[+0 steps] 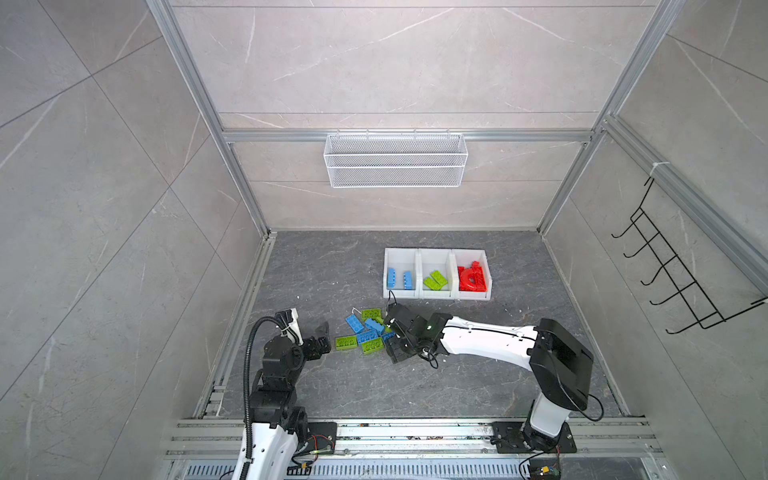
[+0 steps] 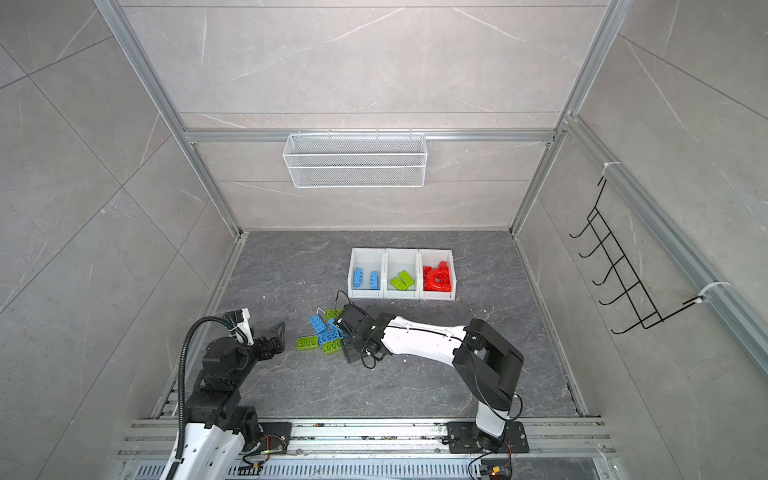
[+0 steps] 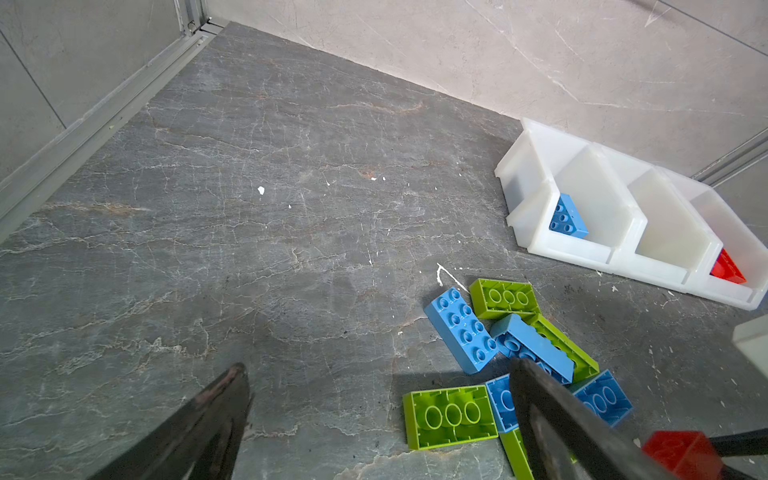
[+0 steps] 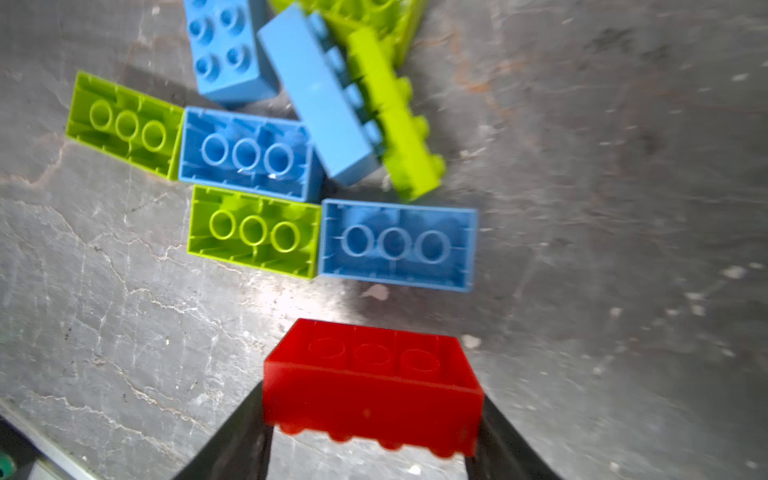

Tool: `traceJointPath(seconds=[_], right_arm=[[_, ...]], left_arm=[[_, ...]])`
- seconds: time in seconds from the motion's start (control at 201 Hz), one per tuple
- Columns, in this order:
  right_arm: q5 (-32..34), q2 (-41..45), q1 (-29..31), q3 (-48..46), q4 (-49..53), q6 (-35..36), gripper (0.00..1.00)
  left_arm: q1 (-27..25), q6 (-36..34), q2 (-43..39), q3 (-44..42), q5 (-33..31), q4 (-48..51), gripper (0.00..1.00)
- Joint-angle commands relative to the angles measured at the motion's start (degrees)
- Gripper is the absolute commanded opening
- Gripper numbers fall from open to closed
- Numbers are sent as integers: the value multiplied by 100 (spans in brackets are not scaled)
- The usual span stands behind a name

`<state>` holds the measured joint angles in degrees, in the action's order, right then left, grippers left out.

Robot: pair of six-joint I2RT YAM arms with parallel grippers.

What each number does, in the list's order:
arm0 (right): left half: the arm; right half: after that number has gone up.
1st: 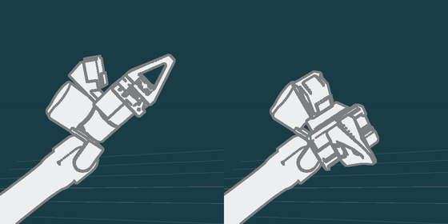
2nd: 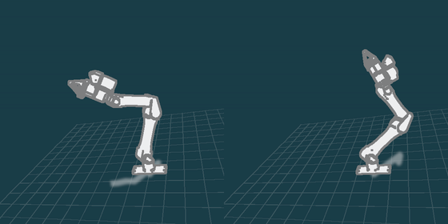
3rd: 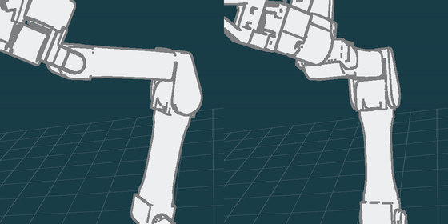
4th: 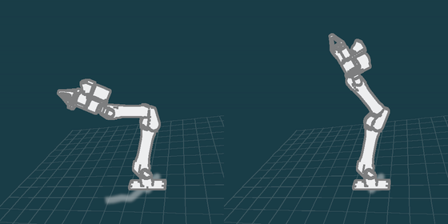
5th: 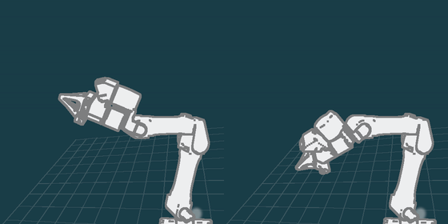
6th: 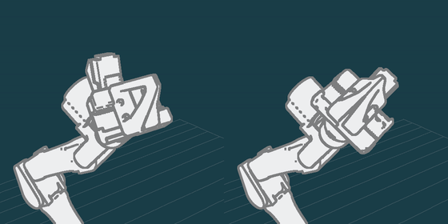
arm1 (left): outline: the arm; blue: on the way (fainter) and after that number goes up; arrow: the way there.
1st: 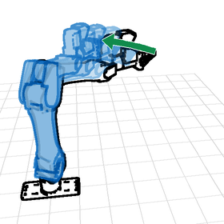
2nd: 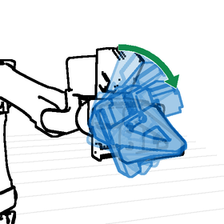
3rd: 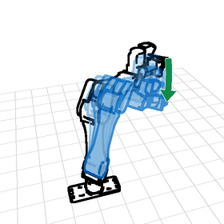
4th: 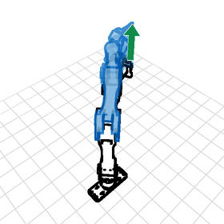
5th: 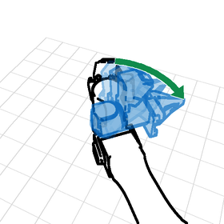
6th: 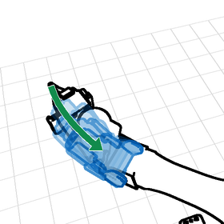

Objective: Sort the legos into containers by color
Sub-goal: 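Carry the red brick over the farthest bin compartment and lower it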

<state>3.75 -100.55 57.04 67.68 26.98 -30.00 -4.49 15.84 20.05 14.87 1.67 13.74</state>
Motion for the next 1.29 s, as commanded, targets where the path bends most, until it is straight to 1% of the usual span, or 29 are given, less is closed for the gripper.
traceJointPath(seconds=[0.0,0.065,0.139,0.284,0.413,0.532,0.657,0.861,0.995,1.11,1.16,1.219,1.289], right_arm=[[-68,345,-168,-63,-38,97,50],[-52,448,-306,-62,22,206,50],[-47,615,-644,-72,109,359,50],[-152,1039,-1480,-65,209,773,50],[-294,1161,-2430,46,249,1142,50],[-575,1034,-3296,204,185,1335,50],[-578,837,-3837,476,186,1424,49],[-1267,275,-4729,703,-237,1321,49],[-1578,-119,-5078,920,-386,1268,49],[-1581,-393,-5149,1180,-342,1312,49],[-1577,-479,-5158,1251,-352,1308,51],[-1605,-581,-5170,1339,-352,1297,56],[-1641,-661,-5185,1407,-365,1279,57]], left_arm=[[1,31,-44,144,41,-102,100],[1,25,-50,141,32,-102,100],[1,31,-63,137,19,-89,100],[1,25,-68,131,34,-95,100],[1,25,-84,134,25,-83,100],[1,25,-97,136,22,-83,100],[1,25,-93,132,18,-82,100],[1,25,-98,132,17,-81,100],[1,25,-109,126,13,-78,100],[1,26,-108,130,14,-78,100],[1,30,-108,128,17,-74,100],[0,25,-112,131,16,-74,100],[1,25,-123,124,6,-72,100]])
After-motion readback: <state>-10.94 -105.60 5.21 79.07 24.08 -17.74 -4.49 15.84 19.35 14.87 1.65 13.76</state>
